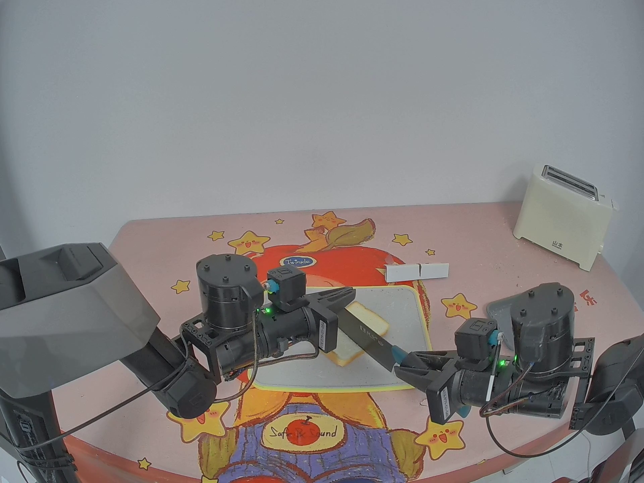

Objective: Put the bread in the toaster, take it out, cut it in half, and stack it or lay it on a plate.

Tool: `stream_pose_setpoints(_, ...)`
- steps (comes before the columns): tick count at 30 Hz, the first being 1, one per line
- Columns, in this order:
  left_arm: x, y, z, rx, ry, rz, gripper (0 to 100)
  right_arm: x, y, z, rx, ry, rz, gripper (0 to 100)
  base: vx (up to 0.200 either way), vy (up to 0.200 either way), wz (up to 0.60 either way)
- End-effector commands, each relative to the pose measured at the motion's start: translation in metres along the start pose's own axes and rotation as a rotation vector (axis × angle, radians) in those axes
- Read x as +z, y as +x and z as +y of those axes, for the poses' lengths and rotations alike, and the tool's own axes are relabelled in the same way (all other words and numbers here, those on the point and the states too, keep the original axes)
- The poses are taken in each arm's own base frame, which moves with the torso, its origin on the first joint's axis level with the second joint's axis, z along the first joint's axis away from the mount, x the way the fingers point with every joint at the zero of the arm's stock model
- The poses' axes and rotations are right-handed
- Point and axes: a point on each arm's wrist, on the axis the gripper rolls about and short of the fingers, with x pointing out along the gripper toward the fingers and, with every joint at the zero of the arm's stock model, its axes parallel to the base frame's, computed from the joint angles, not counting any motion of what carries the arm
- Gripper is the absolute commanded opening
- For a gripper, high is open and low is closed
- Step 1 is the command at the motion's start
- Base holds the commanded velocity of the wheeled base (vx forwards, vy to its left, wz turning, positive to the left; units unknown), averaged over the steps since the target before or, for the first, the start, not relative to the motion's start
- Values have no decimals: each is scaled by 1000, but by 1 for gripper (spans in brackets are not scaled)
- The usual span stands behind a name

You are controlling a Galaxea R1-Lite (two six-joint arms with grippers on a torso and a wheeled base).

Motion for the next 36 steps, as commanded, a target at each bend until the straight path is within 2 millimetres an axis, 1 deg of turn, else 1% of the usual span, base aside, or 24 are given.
stream_pose_setpoints(1,-6,2,2,3,-5,16,0,2,0,-1,-2,4,-9,0,0,0,0)
stream_pose_setpoints(6,1,5,1,-2,5,-27,0,0,1,-2,-7,5,2,0,0,0,0)
stream_pose_setpoints(17,3,5,2,-1,6,-33,0,-3,2,-2,-8,6,14,0,0,0,0)
stream_pose_setpoints(29,-1,5,3,4,3,-21,0,-5,4,-2,-10,5,26,0,0,0,0)
stream_pose_setpoints(36,-8,7,4,9,-2,-4,0,-5,4,-2,-10,5,26,0,0,0,0)
